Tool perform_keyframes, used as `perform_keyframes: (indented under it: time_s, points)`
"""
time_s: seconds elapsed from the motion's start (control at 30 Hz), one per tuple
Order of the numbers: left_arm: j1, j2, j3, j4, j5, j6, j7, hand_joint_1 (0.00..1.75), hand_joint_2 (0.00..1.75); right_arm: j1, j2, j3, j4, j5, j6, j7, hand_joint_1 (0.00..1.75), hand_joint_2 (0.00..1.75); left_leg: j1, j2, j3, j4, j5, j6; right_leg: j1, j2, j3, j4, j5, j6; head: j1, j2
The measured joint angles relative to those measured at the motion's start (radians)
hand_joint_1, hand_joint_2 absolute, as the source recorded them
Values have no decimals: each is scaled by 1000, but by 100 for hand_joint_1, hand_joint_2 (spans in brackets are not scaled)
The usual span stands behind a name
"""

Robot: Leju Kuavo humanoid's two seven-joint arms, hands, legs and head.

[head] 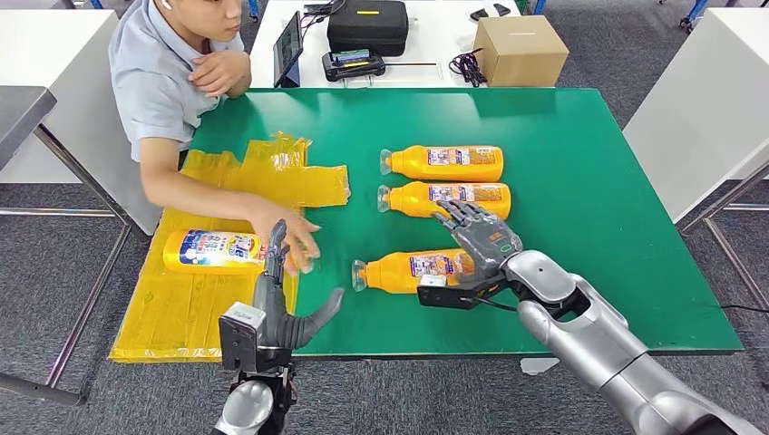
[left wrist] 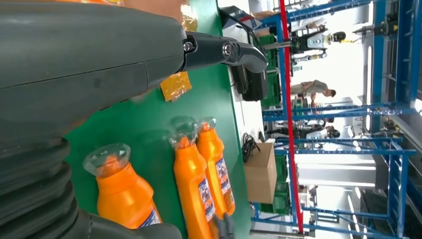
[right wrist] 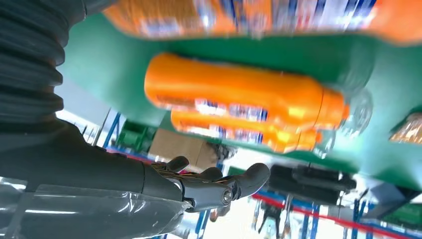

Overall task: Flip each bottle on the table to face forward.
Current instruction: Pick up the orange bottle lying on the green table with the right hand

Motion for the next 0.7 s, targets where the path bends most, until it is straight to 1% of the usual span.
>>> perform_keyframes:
  time_s: [0.17, 0.3, 0.5, 0.7]
  points:
    - [-2, 0, 4, 0, 9, -4, 0, 0, 175, 49, 0, 1, 0, -19, -4, -6, 0, 175, 0, 0, 0, 0, 0, 0, 0, 0, 0, 0, 0, 0, 0, 0]
    - [-4, 0, 8, 2, 14, -6, 0, 0, 175, 68, 3, 1, 2, -25, -6, -10, 0, 175, 0, 0, 0, 0, 0, 0, 0, 0, 0, 0, 0, 0, 0, 0]
    - [-19, 0, 10, 16, 31, -16, -2, 0, 175, 103, 33, 1, 27, -40, -32, -22, 0, 175, 0, 0, 0, 0, 0, 0, 0, 0, 0, 0, 0, 0, 0, 0]
    - [-24, 0, 10, 24, 32, -14, -4, 0, 175, 114, 58, -2, 52, 11, -83, -9, 0, 175, 0, 0, 0, 0, 0, 0, 0, 0, 0, 0, 0, 0, 0, 0]
